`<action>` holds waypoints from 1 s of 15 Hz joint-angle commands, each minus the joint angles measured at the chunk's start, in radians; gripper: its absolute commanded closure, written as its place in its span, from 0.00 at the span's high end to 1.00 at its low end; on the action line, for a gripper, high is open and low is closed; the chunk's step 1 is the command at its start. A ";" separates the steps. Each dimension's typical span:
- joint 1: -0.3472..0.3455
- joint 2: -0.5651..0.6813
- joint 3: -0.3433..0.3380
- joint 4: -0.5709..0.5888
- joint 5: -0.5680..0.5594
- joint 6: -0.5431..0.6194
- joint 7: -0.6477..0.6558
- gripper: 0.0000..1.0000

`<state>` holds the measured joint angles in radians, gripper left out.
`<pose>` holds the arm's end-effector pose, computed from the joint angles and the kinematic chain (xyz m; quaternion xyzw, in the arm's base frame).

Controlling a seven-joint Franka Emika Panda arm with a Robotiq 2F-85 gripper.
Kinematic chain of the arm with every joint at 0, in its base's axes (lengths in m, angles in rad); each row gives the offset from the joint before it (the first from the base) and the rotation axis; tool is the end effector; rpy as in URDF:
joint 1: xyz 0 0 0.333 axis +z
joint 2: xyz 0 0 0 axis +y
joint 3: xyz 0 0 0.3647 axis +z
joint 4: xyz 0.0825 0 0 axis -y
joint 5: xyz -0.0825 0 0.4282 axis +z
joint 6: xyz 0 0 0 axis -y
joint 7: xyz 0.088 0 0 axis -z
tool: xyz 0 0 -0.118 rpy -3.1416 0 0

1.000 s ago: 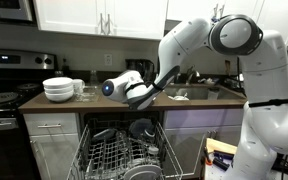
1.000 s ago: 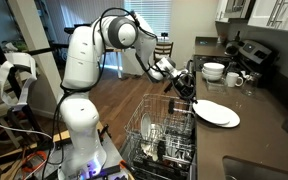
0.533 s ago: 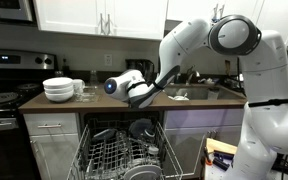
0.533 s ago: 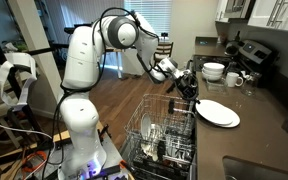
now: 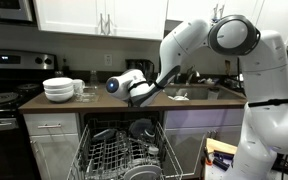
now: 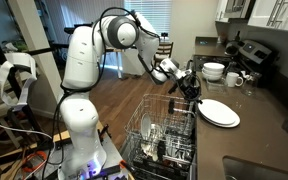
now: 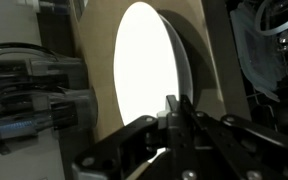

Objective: Get the rightmost plate on the plate dryer and put it on top of the white plate on the counter

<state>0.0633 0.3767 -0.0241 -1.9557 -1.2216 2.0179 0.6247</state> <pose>0.6580 -0.0377 0.2997 0.8665 0.0793 0.0328 0.4918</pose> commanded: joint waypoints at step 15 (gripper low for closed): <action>-0.066 -0.002 -0.005 0.007 0.013 0.159 -0.088 0.16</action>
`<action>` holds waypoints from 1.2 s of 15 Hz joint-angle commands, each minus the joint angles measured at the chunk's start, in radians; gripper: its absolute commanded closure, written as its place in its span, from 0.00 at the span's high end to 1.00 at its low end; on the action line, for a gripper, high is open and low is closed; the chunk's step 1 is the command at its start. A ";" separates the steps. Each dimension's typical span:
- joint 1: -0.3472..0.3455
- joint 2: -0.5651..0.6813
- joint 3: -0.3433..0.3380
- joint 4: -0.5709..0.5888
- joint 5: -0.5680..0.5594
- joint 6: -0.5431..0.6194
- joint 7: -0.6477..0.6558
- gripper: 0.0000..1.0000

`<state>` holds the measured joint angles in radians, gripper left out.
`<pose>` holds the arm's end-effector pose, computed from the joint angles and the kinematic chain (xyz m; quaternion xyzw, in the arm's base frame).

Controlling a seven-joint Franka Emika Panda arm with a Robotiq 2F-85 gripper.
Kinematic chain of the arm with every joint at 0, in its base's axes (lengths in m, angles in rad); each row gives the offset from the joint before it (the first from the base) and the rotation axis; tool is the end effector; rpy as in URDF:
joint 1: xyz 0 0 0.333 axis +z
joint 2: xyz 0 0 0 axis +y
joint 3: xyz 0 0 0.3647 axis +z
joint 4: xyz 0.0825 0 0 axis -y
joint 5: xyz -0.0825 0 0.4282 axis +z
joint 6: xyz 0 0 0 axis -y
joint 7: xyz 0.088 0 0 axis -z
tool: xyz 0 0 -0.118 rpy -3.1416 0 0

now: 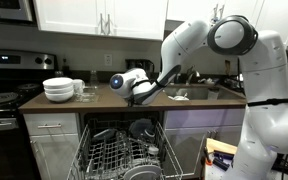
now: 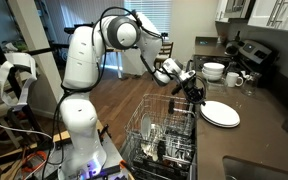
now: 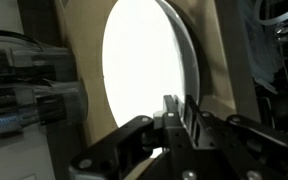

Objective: Get the rightmost plate on the plate dryer and put it on top of the white plate on the counter

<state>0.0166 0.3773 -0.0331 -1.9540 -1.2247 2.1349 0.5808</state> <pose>0.6647 -0.0594 0.2993 0.8794 0.0995 0.0491 0.4630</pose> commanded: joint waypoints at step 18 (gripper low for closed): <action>0.061 -0.208 0.070 -0.087 0.262 -0.031 -0.119 0.80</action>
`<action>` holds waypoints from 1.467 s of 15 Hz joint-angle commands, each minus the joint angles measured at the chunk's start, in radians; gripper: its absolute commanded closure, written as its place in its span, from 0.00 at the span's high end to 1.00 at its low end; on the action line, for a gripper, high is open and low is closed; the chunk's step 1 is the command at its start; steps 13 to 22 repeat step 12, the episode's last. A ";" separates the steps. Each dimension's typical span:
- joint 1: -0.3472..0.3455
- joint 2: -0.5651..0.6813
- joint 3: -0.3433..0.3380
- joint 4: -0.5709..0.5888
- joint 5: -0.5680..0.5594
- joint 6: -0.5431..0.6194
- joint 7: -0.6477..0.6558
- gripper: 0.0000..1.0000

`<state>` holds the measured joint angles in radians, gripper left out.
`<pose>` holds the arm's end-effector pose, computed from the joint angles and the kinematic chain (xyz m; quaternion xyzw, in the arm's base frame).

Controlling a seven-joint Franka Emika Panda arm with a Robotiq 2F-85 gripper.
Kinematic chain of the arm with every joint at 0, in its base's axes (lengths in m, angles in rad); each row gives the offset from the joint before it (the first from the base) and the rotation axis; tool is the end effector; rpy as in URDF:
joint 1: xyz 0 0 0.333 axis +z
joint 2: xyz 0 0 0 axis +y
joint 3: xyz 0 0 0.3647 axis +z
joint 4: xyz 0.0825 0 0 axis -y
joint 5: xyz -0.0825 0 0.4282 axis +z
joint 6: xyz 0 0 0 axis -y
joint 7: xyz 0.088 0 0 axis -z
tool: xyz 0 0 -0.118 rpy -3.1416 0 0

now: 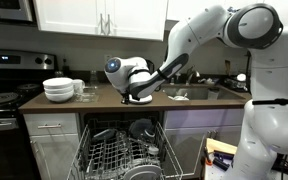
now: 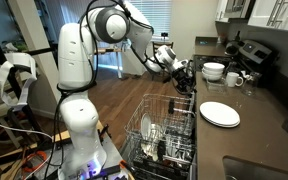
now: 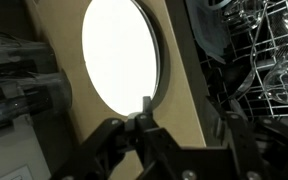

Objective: Get the rightmost plate on the plate dryer and put it on top of the white plate on the counter

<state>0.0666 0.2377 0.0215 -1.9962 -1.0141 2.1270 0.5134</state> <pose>0.6463 0.0107 0.3625 0.9130 0.0872 0.0733 0.3918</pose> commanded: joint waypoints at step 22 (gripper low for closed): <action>0.034 -0.107 0.042 -0.064 0.096 -0.027 -0.056 1.00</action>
